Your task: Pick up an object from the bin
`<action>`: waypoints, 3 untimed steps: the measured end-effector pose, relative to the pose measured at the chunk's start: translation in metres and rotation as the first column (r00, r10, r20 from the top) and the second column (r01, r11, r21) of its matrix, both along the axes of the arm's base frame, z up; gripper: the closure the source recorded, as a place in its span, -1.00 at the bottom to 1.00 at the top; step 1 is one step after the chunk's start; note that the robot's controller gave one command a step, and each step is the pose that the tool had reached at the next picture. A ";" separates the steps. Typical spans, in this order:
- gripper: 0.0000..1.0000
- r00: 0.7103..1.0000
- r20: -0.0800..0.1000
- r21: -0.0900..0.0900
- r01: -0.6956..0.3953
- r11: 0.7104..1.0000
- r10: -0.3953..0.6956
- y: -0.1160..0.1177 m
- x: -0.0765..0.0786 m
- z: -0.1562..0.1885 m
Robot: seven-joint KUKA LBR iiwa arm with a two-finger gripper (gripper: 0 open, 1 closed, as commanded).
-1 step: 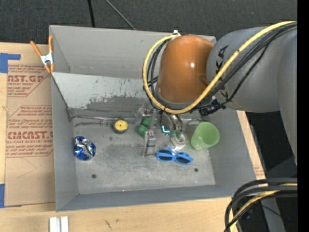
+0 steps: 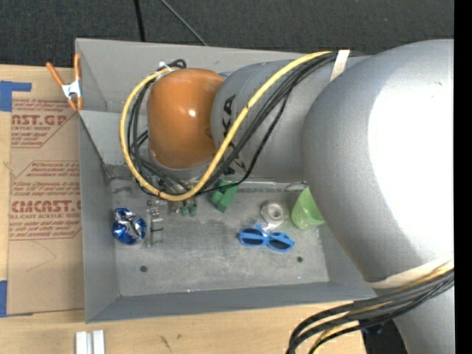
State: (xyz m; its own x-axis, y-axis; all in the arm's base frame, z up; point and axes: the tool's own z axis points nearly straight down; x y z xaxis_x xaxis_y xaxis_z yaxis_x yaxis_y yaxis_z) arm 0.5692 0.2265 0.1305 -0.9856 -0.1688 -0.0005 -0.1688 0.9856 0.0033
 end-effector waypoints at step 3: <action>1.00 0.990 0.011 -0.001 -0.144 0.990 0.144 -0.001 -0.021 0.066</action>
Offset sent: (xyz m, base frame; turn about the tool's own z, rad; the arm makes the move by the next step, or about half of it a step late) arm -0.0168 0.0206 -0.0605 -0.0293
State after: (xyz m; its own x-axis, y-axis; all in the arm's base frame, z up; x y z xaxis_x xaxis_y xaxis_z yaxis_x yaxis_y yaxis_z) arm 0.5482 0.2258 0.1966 -0.9510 -0.3091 -0.0107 -0.3091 0.9510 0.0002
